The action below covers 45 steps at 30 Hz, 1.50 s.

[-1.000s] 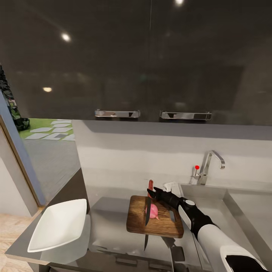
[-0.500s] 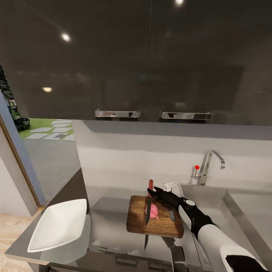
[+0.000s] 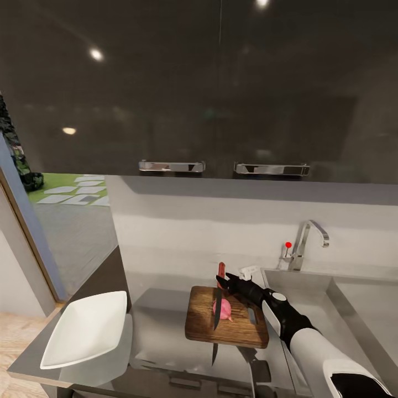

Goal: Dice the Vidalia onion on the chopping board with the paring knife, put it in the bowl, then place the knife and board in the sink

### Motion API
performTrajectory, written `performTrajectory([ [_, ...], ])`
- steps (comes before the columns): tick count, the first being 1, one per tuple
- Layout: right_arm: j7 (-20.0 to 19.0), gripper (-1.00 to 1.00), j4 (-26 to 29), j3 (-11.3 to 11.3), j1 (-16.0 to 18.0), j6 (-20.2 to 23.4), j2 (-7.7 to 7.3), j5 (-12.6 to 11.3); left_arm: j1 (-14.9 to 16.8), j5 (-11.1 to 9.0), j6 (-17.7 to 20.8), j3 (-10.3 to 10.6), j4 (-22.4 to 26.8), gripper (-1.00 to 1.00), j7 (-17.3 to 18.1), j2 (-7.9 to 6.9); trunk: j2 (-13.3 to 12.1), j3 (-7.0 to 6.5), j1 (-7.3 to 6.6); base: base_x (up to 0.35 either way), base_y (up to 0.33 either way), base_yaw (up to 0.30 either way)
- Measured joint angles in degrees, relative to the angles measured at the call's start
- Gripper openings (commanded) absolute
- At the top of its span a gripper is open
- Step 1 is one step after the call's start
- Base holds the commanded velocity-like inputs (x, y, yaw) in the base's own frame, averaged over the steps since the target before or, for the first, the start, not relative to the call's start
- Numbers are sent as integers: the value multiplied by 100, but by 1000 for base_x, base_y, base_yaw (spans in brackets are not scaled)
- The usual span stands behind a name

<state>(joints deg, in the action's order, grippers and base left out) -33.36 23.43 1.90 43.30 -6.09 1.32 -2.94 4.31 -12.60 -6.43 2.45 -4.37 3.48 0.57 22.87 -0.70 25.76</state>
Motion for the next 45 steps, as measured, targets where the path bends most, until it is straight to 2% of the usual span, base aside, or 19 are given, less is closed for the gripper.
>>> performTrajectory([
  [7, 9, -100, -3, 0, 0, -186, -2, 1, 0, 0, 0, 0, 0, 100, 0, -5, 0, 0, 0, 0, 0, 0],
  [41, 310, -100, 2, -8, 0, -276, -1, 41, 0, 0, 0, 0, 0, 100, 0, -5, 0, 0, 0, 0, 0, 0],
  [43, 404, -100, -1, -8, 0, -406, 6, 73, 0, 0, 0, 0, 0, 100, 0, -3, 0, 0, 0, 0, 0, 0],
  [45, 478, -100, -5, -9, 0, -462, 16, 266, 0, 0, 0, 0, 0, 100, 0, 1, 0, 0, 0, 0, 0, 0],
])
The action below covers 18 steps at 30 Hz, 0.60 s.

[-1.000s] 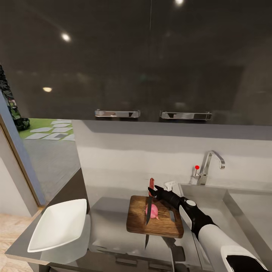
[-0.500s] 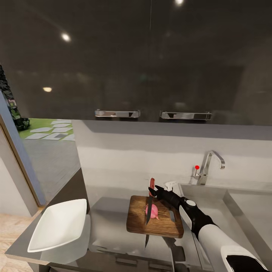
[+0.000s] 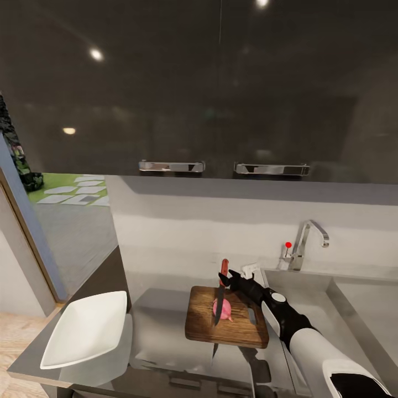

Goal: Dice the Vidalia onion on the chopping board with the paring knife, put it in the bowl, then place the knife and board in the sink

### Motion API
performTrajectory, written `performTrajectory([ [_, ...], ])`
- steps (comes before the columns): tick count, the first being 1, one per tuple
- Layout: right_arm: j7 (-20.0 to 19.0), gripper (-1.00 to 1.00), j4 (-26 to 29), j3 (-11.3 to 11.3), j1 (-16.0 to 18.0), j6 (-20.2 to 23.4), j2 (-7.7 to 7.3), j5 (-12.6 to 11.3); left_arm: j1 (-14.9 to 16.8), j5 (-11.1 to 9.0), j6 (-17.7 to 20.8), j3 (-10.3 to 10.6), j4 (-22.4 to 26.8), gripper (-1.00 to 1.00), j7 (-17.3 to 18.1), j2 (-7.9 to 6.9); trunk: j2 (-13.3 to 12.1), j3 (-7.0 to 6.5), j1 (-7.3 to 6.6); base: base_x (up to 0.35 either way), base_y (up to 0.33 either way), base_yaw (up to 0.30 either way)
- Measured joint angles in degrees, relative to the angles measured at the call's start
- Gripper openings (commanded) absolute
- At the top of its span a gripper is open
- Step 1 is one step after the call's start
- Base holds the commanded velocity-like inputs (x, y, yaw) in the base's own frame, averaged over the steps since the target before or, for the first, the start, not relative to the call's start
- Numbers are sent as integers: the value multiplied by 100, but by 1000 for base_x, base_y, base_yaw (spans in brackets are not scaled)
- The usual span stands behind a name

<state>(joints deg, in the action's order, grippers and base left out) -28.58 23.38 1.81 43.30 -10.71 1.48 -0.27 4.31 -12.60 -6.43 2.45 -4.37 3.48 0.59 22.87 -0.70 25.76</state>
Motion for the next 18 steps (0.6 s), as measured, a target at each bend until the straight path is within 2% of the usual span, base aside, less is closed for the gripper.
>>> performTrajectory([
  [3, 61, -100, 0, 7, 1, -31, 5, 195, 0, 0, 0, 0, 0, 100, 0, 1, 1, 0, 0, 0, 0, 0],
  [4, 383, -100, -2, 2, 0, -64, 15, 311, 0, 0, 0, 0, 0, 100, 0, 10, 0, 0, 0, 0, 0, 0],
  [18, 378, -100, 4, 8, 0, -60, 4, 304, 0, 0, 0, 0, 0, 100, 0, 11, 0, 0, 0, 0, 0, 0],
])
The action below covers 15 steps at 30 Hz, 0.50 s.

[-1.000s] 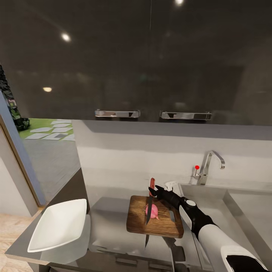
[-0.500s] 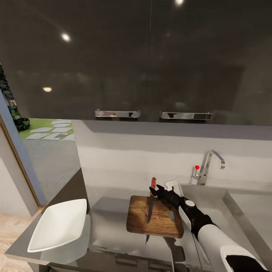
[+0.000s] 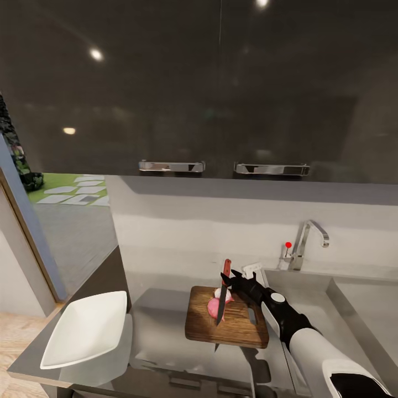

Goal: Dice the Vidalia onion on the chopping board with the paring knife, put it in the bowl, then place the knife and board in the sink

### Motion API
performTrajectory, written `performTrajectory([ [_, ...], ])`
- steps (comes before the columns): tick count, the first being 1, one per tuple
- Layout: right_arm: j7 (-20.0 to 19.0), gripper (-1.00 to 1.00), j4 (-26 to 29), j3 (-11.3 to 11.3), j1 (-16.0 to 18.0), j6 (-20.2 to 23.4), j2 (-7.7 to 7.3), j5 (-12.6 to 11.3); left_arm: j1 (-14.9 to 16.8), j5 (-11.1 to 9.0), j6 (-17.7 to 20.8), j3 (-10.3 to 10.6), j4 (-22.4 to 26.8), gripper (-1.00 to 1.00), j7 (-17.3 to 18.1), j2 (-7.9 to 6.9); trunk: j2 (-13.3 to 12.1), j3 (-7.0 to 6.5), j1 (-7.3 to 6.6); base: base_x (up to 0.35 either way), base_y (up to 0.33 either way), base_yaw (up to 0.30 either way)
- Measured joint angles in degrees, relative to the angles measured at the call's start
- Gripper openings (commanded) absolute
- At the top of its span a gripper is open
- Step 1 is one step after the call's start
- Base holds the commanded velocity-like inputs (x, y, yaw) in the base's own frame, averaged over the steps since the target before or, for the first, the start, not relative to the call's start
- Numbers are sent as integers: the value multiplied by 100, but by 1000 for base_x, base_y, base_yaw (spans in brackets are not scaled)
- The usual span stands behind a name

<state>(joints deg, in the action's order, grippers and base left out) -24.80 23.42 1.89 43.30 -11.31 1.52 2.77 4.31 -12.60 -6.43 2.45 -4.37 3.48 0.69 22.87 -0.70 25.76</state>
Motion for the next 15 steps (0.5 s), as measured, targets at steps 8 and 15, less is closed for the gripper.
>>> performTrajectory([
  [8, -134, -100, 19, 1, 0, 11, -8, -11, 0, 0, 0, 0, 0, 100, 0, 0, 0, 0, 0, 0, 0, 0],
  [15, -623, -100, 70, 36, 0, 74, -14, -25, 0, 0, 0, 0, 0, 100, 0, 0, 0, 0, 0, 0, 0, 0],
])
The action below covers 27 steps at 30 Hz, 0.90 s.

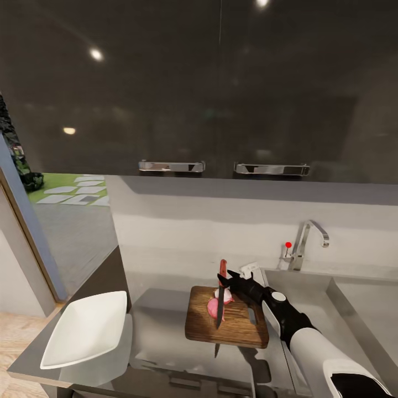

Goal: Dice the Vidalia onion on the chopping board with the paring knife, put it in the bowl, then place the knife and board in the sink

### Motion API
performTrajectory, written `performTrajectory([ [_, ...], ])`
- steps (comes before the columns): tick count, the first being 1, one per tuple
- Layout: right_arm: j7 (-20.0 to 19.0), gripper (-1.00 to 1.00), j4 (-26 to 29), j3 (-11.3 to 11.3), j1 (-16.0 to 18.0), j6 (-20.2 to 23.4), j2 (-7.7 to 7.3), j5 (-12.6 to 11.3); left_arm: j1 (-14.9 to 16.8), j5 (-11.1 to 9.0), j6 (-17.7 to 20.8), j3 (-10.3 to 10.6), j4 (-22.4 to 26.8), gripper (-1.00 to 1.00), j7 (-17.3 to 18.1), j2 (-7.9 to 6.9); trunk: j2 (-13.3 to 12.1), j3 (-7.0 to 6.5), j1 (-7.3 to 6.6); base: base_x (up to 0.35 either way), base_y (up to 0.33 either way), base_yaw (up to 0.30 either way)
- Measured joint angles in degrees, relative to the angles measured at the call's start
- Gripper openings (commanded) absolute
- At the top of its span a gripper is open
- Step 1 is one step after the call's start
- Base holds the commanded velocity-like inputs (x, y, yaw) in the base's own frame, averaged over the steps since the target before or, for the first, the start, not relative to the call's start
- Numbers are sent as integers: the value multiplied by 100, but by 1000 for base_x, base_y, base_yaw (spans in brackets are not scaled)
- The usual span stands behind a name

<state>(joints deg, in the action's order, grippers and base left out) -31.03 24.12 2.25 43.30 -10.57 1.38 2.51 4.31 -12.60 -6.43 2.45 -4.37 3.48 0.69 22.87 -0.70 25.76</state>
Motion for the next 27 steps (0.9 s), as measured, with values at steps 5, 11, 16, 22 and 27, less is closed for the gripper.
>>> performTrajectory([
  [5, -166, -100, 12, 10, 0, 61, -12, -8, 0, 0, 0, 0, 0, 100, 0, 0, 0, 0, 0, 0, 0, 0],
  [11, -396, -100, 20, 15, 0, 318, 5, -12, 0, 0, 0, 0, 0, 100, 0, 0, 0, 0, 0, 0, 0, 0],
  [16, -416, -100, 21, 12, 0, 351, 24, -18, 0, 0, 0, 0, 0, 100, 0, -8, 0, 0, 0, 0, 0, 0],
  [22, -421, -100, 18, 8, 0, 355, 32, -19, 0, 0, 1, 0, 0, 100, 0, -8, 0, 0, 0, 0, 0, 0],
  [27, -397, -100, 5, 4, 0, 326, 121, -10, 0, 0, 3, 0, 0, 100, 0, -9, 0, 0, 0, 0, 0, 0],
])
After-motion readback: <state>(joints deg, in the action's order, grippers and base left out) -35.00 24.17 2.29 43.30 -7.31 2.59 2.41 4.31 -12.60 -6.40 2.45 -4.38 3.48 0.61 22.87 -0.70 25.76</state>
